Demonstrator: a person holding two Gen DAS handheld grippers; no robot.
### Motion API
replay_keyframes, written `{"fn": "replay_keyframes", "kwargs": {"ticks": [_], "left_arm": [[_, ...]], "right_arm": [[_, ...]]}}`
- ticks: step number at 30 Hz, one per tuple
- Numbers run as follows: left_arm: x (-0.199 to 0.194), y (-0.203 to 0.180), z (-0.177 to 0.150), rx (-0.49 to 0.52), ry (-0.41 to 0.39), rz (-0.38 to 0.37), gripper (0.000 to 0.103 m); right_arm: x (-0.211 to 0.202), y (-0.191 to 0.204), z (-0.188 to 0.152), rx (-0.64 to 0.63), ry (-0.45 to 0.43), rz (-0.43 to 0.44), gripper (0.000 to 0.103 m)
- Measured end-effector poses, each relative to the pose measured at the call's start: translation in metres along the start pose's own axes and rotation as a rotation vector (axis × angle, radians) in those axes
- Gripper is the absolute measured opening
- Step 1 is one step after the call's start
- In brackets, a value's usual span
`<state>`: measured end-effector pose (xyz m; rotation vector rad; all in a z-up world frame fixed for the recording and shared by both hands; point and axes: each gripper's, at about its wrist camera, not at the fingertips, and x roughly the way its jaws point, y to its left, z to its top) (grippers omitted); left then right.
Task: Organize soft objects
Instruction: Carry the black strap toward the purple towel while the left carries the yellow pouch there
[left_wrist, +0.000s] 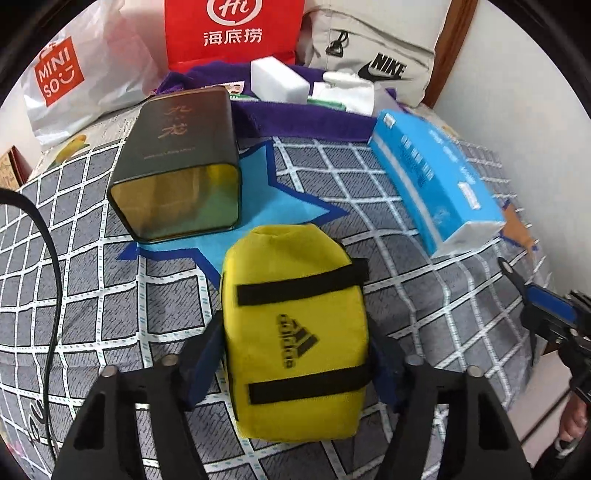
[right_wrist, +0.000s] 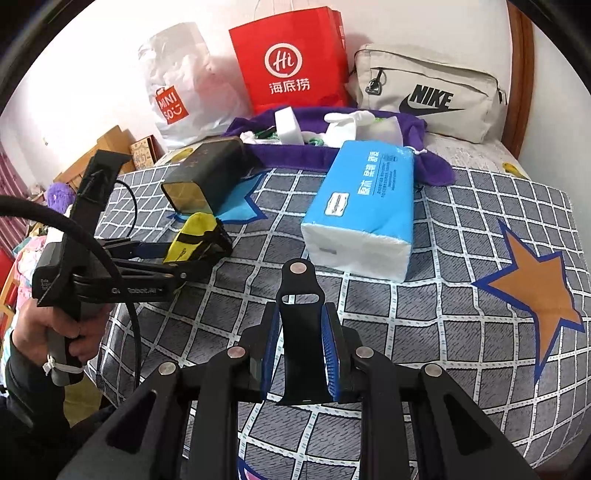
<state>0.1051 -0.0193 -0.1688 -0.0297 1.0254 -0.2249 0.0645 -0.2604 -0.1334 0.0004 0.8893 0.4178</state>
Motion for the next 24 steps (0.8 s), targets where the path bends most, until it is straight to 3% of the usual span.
{"fn": "replay_keyframes", "kwargs": {"ticks": [11, 24], "left_arm": [[-0.044, 0.004, 0.012, 0.009, -0.082, -0.083, 0.061], [-0.066, 0.006, 0.025, 0.014, -0.146, -0.101, 0.061]], "right_arm": [[-0.006, -0.012, 0.016, 0.065, -0.005, 0.009, 0.023], [-0.015, -0.01, 0.038, 0.071, -0.03, 0.001, 0.023]]}}
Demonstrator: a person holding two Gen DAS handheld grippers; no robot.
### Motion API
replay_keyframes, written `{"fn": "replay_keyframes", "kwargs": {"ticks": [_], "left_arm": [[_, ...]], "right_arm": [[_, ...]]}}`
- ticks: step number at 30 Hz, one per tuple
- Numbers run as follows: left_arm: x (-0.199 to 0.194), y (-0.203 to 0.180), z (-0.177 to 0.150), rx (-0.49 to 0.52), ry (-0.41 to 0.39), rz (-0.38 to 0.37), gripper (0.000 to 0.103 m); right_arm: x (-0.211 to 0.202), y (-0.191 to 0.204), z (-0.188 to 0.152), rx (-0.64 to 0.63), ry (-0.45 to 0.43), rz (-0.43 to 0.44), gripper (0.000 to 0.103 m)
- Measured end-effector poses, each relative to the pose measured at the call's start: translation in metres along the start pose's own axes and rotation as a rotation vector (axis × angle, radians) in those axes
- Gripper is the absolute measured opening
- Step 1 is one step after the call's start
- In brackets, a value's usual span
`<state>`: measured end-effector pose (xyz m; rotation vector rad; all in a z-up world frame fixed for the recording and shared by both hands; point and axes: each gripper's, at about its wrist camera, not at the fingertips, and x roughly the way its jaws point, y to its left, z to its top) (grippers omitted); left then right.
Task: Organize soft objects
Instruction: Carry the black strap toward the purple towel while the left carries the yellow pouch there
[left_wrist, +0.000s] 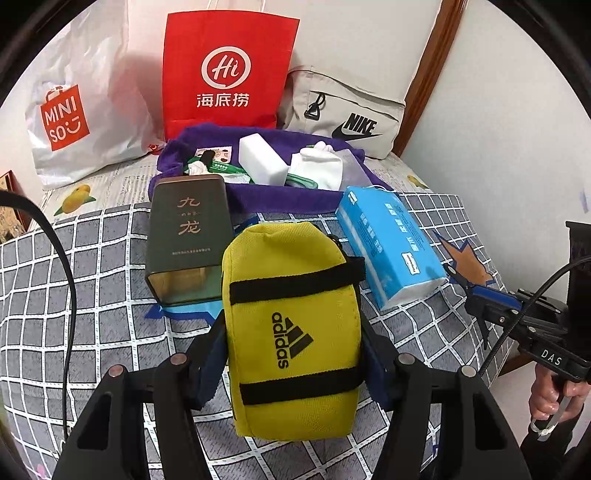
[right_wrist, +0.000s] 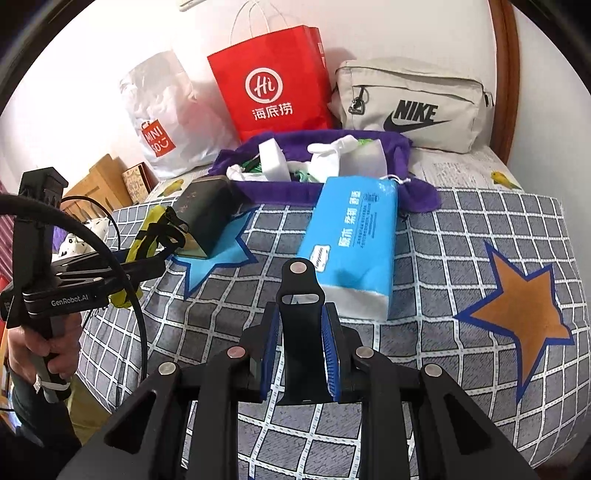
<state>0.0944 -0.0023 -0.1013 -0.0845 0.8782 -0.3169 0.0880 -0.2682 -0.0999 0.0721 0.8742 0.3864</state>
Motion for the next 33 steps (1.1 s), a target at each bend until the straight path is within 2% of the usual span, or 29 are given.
{"fn": "replay_keyframes", "kwargs": {"ticks": [22, 33], "left_arm": [[-0.03, 0.015, 0.027, -0.006, -0.083, -0.024, 0.061], [-0.04, 0.032, 0.035, -0.038, -0.117, -0.007, 0.061]], "right_arm": [[-0.012, 0.005, 0.029, 0.007, -0.033, 0.005, 0.024], [-0.019, 0.014, 0.045, -0.027, -0.068, 0.003, 0.024]]}}
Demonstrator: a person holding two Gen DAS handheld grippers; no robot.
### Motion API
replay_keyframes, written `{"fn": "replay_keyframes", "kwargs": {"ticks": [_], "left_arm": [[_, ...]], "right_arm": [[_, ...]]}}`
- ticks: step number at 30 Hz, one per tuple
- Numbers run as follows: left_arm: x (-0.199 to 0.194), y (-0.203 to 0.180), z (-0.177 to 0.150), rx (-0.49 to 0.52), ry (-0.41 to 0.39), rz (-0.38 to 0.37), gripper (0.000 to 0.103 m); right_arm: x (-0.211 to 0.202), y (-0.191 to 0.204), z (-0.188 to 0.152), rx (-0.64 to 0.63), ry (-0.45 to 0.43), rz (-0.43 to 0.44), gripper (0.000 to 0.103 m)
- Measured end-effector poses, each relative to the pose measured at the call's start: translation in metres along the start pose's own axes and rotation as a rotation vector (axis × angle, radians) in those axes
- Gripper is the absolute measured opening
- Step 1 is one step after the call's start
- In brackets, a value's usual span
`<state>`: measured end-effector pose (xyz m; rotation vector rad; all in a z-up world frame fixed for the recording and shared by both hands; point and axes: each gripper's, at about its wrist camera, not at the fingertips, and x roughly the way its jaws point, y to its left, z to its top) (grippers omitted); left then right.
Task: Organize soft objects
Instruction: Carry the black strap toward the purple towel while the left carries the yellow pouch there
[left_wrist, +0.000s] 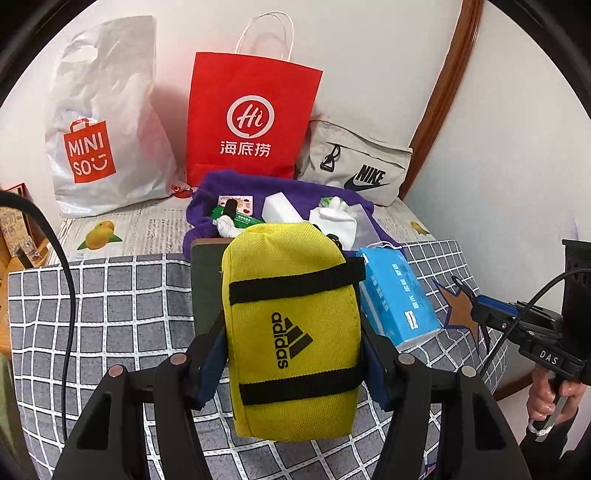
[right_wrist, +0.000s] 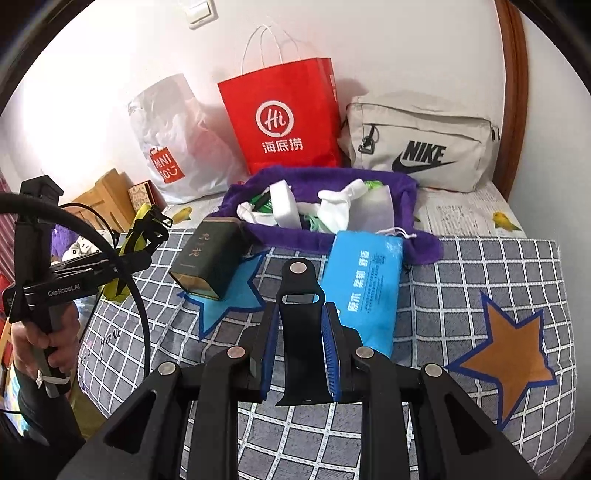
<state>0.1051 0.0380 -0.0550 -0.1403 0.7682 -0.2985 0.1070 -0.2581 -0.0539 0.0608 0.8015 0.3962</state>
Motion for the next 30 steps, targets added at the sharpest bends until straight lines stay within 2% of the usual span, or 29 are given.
{"fn": "replay_keyframes", "kwargs": {"ticks": [9, 30], "left_arm": [[-0.005, 0.004, 0.012, -0.009, -0.033, 0.012, 0.061], [0.018, 0.006, 0.042, 0.018, -0.016, 0.051, 0.061]], "right_arm": [[0.0, 0.004, 0.011, -0.016, -0.016, 0.002, 0.024], [0.029, 0.003, 0.039, -0.026, -0.002, -0.012, 0.024]]}}
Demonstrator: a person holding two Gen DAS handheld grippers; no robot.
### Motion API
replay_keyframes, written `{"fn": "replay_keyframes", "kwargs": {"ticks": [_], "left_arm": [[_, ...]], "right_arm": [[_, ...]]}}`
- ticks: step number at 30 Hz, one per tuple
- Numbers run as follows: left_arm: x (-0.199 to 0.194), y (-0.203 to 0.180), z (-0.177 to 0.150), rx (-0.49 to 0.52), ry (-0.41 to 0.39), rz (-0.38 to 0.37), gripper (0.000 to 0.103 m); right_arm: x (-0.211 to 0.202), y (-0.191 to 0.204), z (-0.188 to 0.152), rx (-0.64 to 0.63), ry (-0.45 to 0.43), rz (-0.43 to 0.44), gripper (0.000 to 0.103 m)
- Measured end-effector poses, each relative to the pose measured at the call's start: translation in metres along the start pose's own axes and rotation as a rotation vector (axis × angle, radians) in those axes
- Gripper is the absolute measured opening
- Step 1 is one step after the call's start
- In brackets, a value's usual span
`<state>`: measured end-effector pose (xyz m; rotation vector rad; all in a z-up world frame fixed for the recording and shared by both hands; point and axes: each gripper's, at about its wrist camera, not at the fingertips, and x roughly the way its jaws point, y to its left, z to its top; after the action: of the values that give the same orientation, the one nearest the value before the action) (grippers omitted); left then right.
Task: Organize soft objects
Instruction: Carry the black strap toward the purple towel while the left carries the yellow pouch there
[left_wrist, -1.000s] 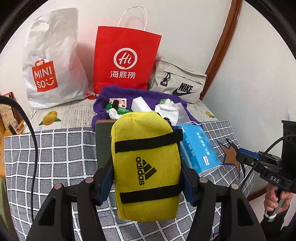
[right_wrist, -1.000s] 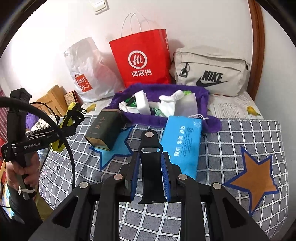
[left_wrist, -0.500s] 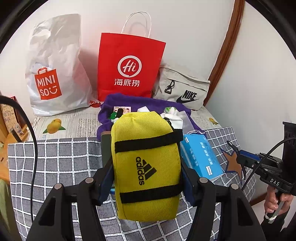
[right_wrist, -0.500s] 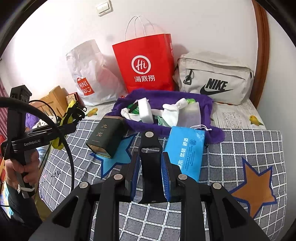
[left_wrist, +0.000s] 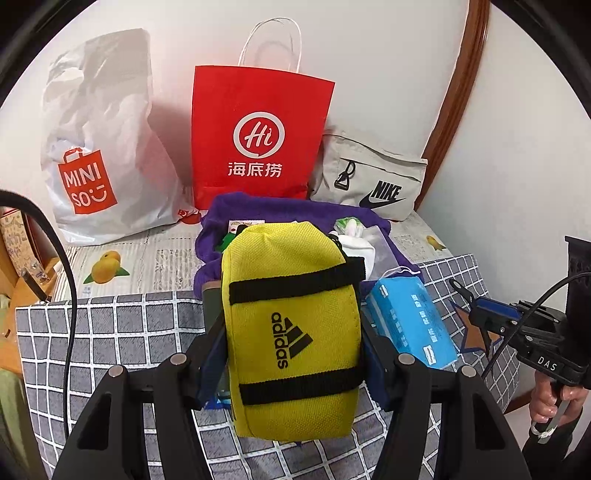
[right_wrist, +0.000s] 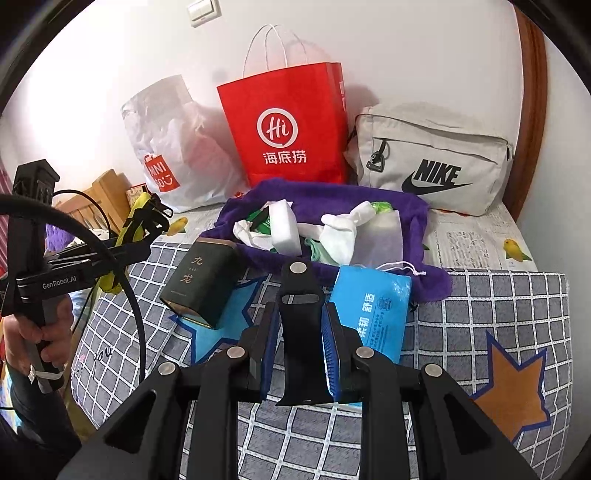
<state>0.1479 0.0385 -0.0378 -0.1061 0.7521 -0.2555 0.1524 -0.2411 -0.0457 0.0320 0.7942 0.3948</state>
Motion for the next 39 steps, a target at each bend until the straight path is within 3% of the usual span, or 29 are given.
{"fn": "replay_keyframes", "kwargs": {"ticks": [28, 39], "left_arm": [[0.068, 0.024, 0.05, -0.039, 0.041, 0.018, 0.061], [0.097, 0.03, 0.072, -0.038, 0.059, 0.017, 0.061]], "right_arm": [[0.063, -0.033, 0.062, 0.023, 0.017, -0.045, 0.024], [0.101, -0.069, 0.088, 0.085, 0.029, -0.086, 0.024]]}}
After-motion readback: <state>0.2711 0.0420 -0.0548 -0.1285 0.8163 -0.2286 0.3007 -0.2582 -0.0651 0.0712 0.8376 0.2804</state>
